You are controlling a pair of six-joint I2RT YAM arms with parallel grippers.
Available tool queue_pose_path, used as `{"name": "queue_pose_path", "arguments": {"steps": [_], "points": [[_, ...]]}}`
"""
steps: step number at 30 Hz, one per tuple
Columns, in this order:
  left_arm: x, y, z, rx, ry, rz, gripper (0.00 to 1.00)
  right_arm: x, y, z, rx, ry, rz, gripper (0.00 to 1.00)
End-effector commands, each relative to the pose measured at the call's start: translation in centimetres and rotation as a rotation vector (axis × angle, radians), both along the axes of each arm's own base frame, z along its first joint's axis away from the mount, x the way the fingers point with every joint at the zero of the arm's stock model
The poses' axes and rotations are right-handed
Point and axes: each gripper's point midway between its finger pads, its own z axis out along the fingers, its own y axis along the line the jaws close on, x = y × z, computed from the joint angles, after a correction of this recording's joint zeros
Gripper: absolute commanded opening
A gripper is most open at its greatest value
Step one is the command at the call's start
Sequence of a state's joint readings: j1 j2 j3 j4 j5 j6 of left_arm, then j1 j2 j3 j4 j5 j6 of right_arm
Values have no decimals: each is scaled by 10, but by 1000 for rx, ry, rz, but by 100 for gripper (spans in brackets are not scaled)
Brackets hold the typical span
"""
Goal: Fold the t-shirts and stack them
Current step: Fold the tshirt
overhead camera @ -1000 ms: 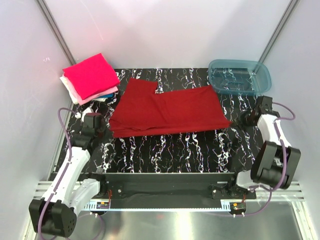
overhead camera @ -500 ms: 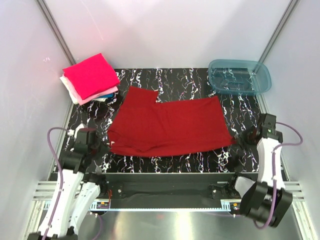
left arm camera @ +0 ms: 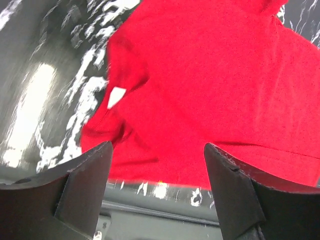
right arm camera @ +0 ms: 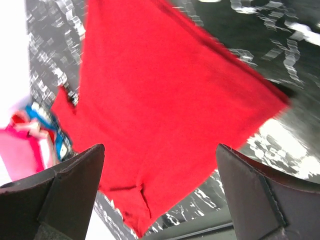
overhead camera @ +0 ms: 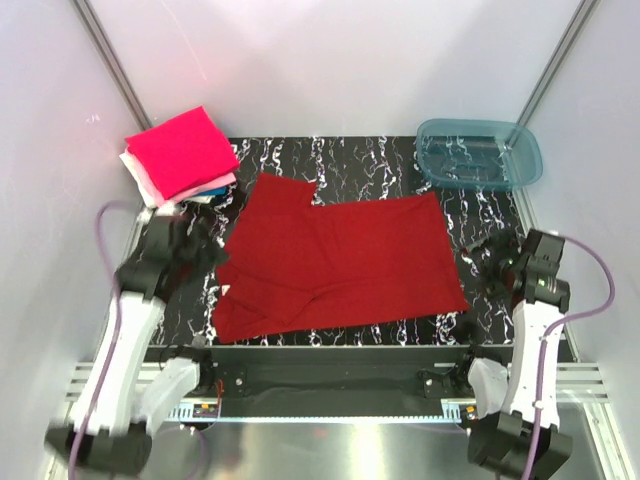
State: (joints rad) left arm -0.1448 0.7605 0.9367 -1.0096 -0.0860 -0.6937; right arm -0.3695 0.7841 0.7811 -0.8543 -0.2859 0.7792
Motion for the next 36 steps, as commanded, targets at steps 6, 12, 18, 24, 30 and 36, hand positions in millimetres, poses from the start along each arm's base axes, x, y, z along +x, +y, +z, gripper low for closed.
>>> {"name": "queue_pose_path", "arguments": {"steps": [6,12,18,24,30,36], "points": [[190,-31,43,119,-159,-218,76,25,67,27,-83,-243,348,99],[316,-44,-2,239,-25,-311,74,2,158,-16,-64,-278,623,99],[377,-61,-52,280,17,-353,74,-24,211,-59,-48,-282,749,99],[399,-63,-92,277,11,-345,78,-22,222,-68,-83,-280,782,99],[409,-49,-128,273,59,-258,82,-22,225,-70,-77,-278,793,99],[411,-35,-145,188,88,-217,80,-22,227,-72,-74,-272,798,99]]}}
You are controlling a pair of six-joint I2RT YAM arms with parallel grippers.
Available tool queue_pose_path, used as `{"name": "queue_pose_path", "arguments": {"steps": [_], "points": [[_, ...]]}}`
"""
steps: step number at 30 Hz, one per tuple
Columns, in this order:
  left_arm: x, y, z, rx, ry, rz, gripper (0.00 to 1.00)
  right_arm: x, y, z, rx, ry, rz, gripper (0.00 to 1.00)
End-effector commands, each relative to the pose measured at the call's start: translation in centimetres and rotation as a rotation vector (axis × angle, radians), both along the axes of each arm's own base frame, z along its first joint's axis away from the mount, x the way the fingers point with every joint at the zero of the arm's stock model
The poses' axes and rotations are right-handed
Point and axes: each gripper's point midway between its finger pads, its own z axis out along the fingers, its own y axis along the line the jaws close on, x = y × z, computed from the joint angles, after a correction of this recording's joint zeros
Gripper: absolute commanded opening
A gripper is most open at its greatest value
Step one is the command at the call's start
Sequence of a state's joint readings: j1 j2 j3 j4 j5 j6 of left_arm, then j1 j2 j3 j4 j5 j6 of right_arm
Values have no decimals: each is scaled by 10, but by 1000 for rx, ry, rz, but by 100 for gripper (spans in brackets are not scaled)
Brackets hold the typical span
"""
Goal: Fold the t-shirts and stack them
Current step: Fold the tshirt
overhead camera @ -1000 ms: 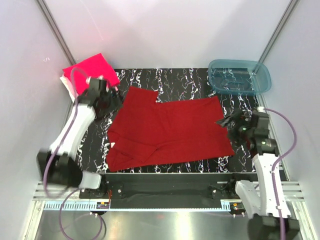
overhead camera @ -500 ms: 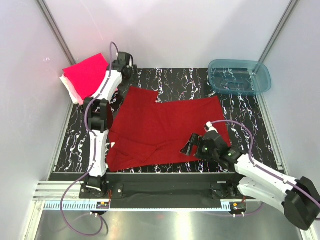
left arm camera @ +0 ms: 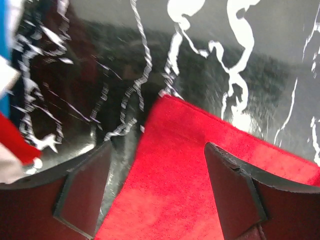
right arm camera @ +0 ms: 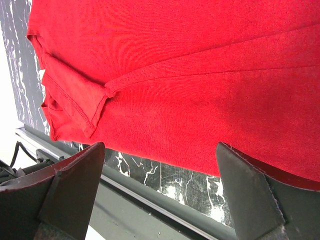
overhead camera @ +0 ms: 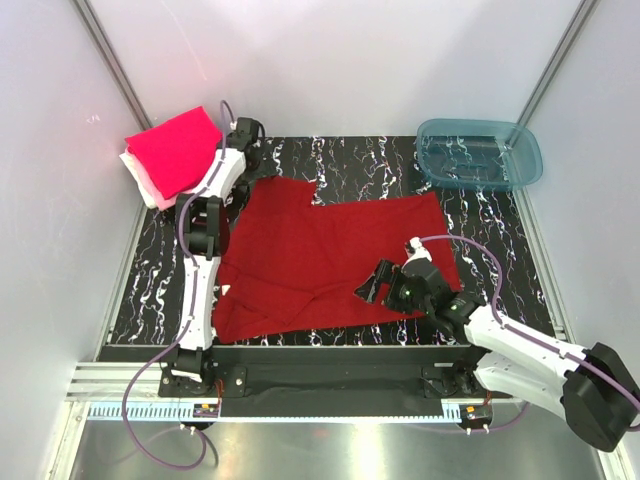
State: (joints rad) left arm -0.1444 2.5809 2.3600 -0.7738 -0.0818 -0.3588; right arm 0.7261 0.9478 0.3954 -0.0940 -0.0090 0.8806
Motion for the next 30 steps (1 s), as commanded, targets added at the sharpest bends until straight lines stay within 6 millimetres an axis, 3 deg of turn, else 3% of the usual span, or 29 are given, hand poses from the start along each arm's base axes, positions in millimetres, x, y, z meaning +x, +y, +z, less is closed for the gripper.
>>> {"name": "queue_pose_path", "arguments": {"steps": [1,5,7,12,16,21,27,30], "points": [[19,10,18,-44,-70,45,80,9,7,11,27,-43,-15,99],[17,5,13,-60,-54,29,77,10,7,9,19,-37,-14,99],[16,0,12,-72,-49,5,67,10,8,9,20,-34,-14,99],[11,-23,13,-68,-50,-95,61,10,8,7,16,-30,-14,99],[8,-29,10,-79,-40,-111,52,11,8,7,12,-25,-15,99],[10,-27,14,-74,-55,-102,22,11,7,7,11,-28,-19,99],[15,-26,45,-74,-111,-95,1,12,7,4,3,-17,-26,100],[8,-26,68,-82,-125,-95,0,14,3,5,-11,-19,-51,100]]}}
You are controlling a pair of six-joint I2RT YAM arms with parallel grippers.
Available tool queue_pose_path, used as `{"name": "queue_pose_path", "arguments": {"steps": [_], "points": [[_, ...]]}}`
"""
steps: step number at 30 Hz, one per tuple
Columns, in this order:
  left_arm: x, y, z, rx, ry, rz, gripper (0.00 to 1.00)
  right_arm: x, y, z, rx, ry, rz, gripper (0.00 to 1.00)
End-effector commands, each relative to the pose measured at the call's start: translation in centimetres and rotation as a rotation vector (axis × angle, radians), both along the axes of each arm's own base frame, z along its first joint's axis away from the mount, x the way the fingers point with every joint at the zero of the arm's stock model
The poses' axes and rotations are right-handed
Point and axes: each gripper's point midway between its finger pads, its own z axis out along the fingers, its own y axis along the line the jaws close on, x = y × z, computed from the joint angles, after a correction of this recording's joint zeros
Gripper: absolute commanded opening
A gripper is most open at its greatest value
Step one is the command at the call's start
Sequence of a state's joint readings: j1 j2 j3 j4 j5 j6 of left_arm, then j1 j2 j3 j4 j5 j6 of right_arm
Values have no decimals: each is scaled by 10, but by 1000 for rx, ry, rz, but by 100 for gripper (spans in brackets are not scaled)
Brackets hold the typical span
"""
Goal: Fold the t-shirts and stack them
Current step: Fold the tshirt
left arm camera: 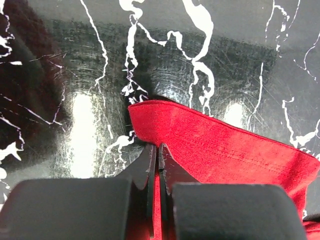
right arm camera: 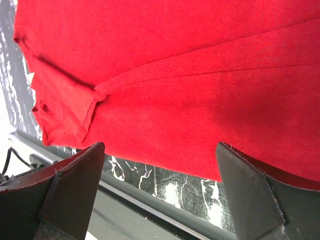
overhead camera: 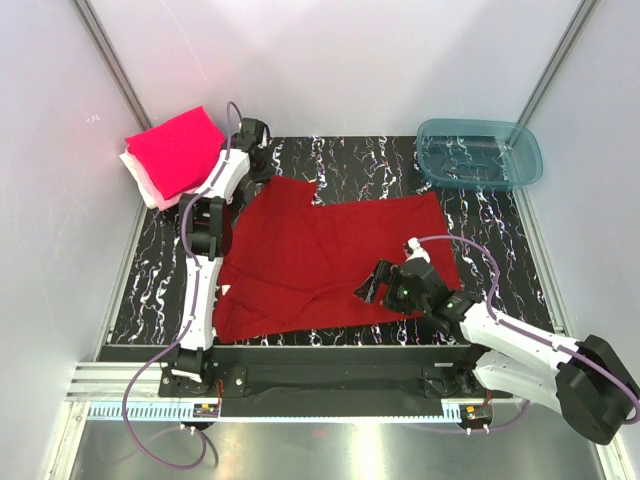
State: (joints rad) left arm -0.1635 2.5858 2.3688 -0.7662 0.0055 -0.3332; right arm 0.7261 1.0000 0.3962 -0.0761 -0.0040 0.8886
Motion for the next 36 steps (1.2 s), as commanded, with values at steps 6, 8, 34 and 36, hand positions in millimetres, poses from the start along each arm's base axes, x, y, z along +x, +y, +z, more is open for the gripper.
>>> {"name": "queue_pose_path", "arguments": {"steps": [6,8,34,36], "points": [[-34,-3,111,-54,-120,-36,0,45,-21,67,-5,-61,-228,100],[-53,-3,123,-35,-105,-53,0,67,-36,103,-90,-98,-272,100],[-194,-27,164,30,-71,-222,0,323,-176,18,-588,237,-428,79],[-195,-26,166,31,-73,-221,0,331,-179,2,-608,260,-431,75]]}}
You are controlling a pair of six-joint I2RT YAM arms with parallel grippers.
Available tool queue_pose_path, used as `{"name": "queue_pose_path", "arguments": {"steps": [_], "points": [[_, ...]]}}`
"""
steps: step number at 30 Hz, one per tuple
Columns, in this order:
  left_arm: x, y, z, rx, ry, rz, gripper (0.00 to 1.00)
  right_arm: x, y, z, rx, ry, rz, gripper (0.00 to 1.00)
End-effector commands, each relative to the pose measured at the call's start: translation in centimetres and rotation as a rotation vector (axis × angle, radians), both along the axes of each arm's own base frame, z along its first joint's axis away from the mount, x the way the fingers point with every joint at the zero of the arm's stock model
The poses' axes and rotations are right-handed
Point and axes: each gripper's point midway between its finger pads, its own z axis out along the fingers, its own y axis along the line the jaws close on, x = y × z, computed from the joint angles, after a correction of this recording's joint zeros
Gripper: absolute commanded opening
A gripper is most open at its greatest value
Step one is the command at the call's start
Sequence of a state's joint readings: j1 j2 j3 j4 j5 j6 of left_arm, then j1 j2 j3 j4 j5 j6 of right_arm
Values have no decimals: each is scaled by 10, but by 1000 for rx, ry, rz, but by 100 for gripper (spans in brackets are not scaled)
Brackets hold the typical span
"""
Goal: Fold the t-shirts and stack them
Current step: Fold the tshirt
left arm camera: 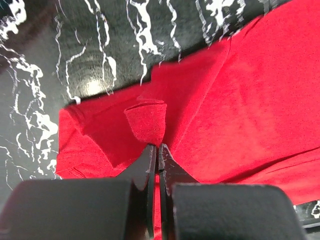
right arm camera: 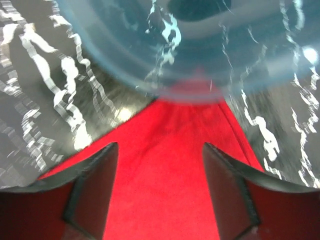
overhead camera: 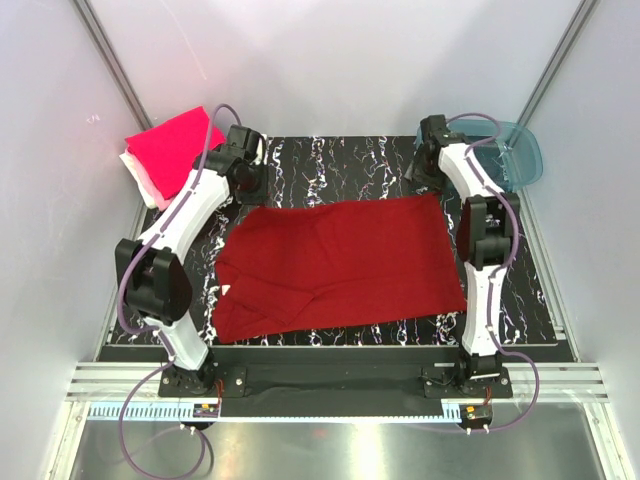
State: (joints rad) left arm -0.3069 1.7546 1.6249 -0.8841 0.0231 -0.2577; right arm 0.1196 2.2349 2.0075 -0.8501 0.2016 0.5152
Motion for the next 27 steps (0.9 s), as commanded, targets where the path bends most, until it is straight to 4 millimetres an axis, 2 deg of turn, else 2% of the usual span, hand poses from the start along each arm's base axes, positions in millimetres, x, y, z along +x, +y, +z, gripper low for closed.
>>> {"name": "queue_pose_path", "arguments": {"steps": [1,9,14,16,17,21,27], "points": [[4,1,27,-9,-92,-7,0,6,-9,-19,-60,57,-5,72],[3,5,34,-8,-107,0,0,5,-15,-67,-100,116,-18,67],[4,8,36,-8,-115,11,0,7,-18,-80,-107,120,-24,49],[4,9,35,-6,-110,14,0,6,-19,-80,-105,117,-25,47],[5,9,33,-7,-107,16,0,6,-19,-77,-104,113,-25,47],[6,11,31,-4,-101,21,0,5,-27,-66,-112,101,-40,69],[7,14,32,-6,-102,26,0,8,-46,-53,-141,70,-59,71]]}}
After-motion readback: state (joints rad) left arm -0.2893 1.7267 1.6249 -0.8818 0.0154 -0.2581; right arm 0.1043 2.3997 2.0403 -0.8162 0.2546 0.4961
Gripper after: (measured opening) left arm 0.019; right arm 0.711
